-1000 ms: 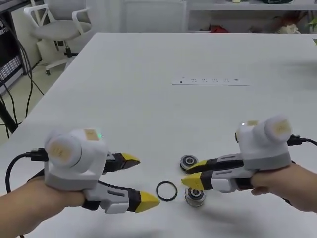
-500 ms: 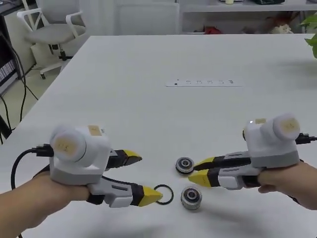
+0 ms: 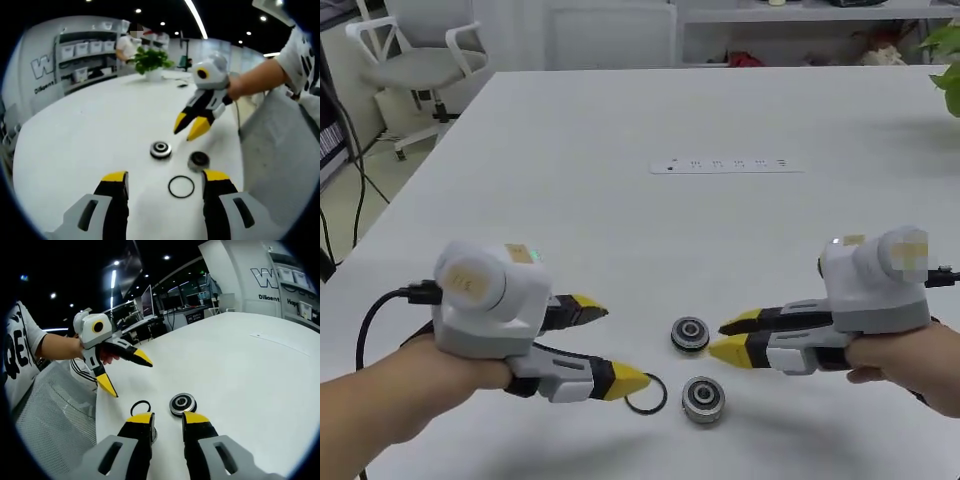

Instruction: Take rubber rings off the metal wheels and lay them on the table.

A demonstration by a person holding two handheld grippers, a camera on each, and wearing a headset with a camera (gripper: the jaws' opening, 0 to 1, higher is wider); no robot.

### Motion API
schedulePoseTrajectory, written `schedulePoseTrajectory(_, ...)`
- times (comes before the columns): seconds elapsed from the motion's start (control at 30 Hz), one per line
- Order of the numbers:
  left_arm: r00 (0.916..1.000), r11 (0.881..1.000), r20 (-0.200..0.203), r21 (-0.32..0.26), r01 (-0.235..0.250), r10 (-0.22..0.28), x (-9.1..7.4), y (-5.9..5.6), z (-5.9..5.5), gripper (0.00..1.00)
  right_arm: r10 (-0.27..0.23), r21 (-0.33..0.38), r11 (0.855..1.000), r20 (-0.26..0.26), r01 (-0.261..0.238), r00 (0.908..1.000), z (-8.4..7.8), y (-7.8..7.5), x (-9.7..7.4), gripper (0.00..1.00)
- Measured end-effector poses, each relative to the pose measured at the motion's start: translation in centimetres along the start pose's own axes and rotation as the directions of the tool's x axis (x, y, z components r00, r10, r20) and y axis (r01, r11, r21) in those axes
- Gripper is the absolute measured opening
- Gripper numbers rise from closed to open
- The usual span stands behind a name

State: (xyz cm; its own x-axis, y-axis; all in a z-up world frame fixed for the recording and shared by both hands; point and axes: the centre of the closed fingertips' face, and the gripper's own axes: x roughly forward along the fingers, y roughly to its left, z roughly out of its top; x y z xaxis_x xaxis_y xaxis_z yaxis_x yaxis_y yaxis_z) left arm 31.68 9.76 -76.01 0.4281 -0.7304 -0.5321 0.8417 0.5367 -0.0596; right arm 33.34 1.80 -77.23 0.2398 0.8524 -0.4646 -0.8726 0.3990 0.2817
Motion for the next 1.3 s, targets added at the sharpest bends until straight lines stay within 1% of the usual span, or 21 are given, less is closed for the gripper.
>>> schedulePoseTrajectory(0.23, 1.0, 1.0, -0.001, 0.003, 0.001, -0.001, 0.6, 0.3, 0.3, 0.59, -0.018, -0.009, 1.0, -0.006, 0.018, 0.9998, -0.3, -0.7, 0.0, 0.21)
schedulePoseTrajectory(0.37, 1.0, 1.0, 0.004, 0.002, -0.006, 0.006, 1.0, 0.7, 0.6, 0.59, -0.027, -0.014, 1.0, -0.011, 0.027, 0.9996, -0.6, -1.1, 0.1, 0.21)
schedulePoseTrajectory(0.47, 1.0, 1.0, 0.001, -0.001, -0.004, 0.004, 1.4, 0.9, 0.6, 0.58, -0.035, -0.017, 0.999, -0.014, 0.035, 0.9993, -0.8, -1.4, 0.2, 0.22)
schedulePoseTrajectory(0.6, 1.0, 1.0, 0.002, 0.007, -0.002, 0.002, 1.8, 0.9, 0.7, 0.55, -0.037, -0.023, 0.999, -0.021, 0.037, 0.9991, -1.1, -1.4, 0.4, 0.22)
schedulePoseTrajectory(0.7, 1.0, 1.0, 0.002, 0.001, 0.001, -0.001, 2.3, 1.1, 0.8, 0.54, -0.037, -0.029, 0.999, -0.019, 0.037, 0.9991, -1.1, -1.5, 0.6, 0.22)
schedulePoseTrajectory(1.07, 0.9998, 1.0, -0.012, -0.006, 0.016, -0.017, 3.6, 1.0, 0.5, 0.51, -0.046, -0.06, 0.997, -0.025, 0.045, 0.9986, -1.2, -1.7, 1.2, 0.21)
schedulePoseTrajectory(1.3, 0.9994, 1.0, -0.015, -0.004, 0.03, -0.03, 4.4, 0.7, 0.7, 0.48, -0.047, -0.066, 0.997, -0.028, 0.045, 0.9985, -1.3, -1.9, 1.5, 0.21)
